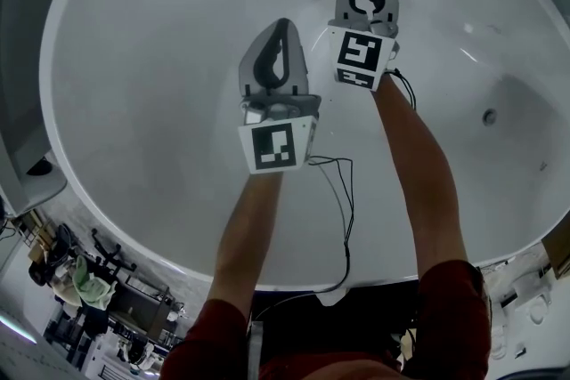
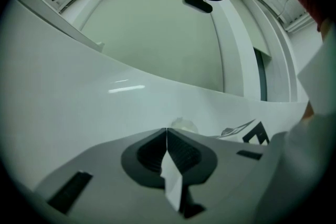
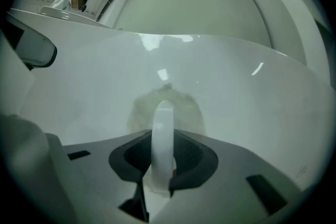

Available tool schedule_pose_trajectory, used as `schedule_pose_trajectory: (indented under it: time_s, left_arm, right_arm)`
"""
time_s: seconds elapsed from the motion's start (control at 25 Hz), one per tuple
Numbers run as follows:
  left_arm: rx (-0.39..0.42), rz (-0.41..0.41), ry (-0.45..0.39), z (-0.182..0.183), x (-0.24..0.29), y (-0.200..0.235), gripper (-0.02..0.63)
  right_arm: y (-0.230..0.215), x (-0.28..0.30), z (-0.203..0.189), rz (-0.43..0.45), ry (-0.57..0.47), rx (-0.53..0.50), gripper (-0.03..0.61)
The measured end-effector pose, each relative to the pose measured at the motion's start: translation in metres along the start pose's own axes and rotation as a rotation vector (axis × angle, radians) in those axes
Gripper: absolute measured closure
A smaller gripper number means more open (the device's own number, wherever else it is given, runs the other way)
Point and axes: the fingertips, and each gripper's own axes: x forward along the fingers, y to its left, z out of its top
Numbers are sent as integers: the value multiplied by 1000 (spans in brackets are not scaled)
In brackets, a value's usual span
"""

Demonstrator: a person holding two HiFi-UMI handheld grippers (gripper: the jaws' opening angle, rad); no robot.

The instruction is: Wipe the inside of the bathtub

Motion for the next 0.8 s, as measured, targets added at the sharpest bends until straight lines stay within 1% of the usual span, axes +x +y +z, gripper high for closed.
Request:
schedule_pose_trajectory:
  time_s: [0.12, 0.2, 0.28, 0.36, 0.44, 0.6, 0.8]
  left_arm:
    - [40, -17, -1, -5, 0, -5, 597]
    - [48, -34, -2, -10, 1, -14, 597]
    - [50, -59, -4, -9, 7, -49, 597]
    - [60, -87, -3, -2, 16, -102, 597]
    - [68, -109, 0, 4, 21, -141, 597]
    - [79, -154, 5, 4, 28, -178, 597]
    - [112, -215, 5, -7, 36, -254, 597]
  right_arm:
    - [-11, -4, -7, -16, 11, -17, 486]
    - [-22, -10, -17, -30, 19, -30, 486]
    - [-56, -24, -28, -52, 26, -34, 486]
    - [-109, -44, -35, -78, 29, -26, 486]
    - [-149, -62, -38, -100, 31, -19, 486]
    - [-187, -83, -49, -136, 41, -22, 486]
    - [-256, -117, -77, -174, 52, -11, 486]
